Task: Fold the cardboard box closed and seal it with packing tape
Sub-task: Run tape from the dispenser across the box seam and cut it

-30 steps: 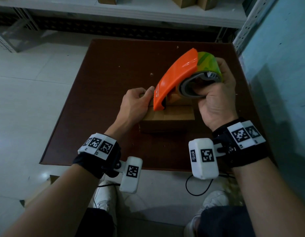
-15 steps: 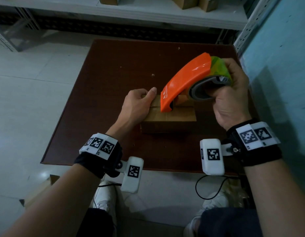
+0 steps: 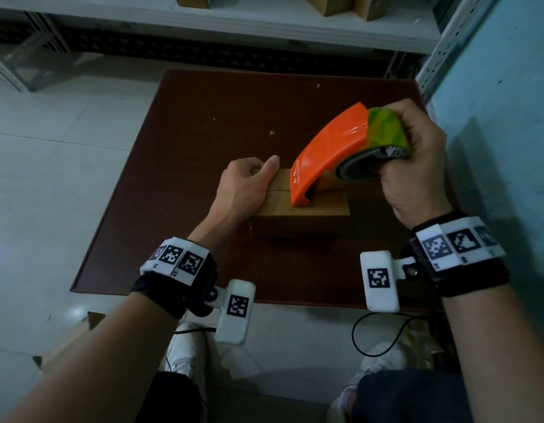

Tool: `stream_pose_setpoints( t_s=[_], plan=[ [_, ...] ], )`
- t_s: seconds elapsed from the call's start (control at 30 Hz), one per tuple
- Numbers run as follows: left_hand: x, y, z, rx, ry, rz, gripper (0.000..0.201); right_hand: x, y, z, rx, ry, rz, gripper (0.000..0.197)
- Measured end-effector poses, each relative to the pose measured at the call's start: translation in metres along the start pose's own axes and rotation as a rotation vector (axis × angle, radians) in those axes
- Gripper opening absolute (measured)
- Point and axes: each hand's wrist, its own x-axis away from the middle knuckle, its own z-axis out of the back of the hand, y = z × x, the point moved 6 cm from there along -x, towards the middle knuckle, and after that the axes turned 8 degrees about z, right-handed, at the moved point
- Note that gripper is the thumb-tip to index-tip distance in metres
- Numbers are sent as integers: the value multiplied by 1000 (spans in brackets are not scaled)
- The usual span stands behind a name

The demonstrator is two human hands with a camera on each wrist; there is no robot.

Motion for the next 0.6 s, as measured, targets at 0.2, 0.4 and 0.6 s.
stream_pose_setpoints(
  t_s=[0.2, 0.4, 0.6],
  plan=[
    [1, 3, -1, -45, 17, -13, 37, -1, -3, -1, 80, -52, 38, 34],
    [3, 15, 1, -270, 105, -167, 39, -2, -6, -2, 82, -56, 68, 30],
    [8, 23, -3, -438, 241, -265, 32, -2, -6, -3, 60, -36, 71, 32]
  ],
)
